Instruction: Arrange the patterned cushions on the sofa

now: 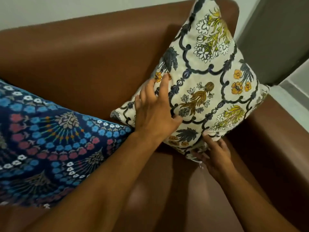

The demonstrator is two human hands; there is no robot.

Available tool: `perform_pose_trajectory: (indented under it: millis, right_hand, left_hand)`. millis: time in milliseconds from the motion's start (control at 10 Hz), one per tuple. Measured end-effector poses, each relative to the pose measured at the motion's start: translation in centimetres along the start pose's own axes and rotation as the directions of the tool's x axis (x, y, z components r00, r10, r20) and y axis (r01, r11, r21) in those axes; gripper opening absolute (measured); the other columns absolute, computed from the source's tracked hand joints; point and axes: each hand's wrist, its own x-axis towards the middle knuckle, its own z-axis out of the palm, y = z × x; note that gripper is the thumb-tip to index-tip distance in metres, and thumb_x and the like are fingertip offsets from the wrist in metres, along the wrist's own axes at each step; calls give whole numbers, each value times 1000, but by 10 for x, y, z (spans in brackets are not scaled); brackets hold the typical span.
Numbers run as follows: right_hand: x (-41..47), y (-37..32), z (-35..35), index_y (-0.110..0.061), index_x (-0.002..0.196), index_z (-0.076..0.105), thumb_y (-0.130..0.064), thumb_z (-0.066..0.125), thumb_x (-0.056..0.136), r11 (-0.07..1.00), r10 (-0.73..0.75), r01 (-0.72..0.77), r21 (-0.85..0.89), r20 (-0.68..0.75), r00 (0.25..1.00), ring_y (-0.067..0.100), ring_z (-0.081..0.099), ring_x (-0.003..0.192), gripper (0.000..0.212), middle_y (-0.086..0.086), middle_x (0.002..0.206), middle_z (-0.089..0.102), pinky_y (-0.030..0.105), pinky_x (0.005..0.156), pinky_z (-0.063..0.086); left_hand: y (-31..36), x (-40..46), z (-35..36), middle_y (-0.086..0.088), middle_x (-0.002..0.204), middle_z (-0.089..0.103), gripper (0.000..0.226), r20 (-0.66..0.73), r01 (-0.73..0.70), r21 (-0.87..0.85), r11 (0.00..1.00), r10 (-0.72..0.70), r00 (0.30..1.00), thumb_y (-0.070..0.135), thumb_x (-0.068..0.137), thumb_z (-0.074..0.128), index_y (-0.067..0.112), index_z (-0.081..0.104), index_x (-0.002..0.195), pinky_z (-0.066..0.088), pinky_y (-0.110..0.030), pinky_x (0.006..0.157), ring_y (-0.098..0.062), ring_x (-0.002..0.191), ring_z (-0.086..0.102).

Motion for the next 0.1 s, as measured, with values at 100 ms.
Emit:
perform_pose_trajectory:
  millis: [100]
  right_hand:
    - [-9,-7,-6,-11,129,65,-20,80,83,982,68,-77,-173,-56,996,14,79,60,50,10,99,79,37,50,61]
  left_hand:
    - [-10,-14,-10,-14,165,19,117,21,-80,93,992,79,997,56,73,77,26,6,160,14,-55,125,-34,154,14]
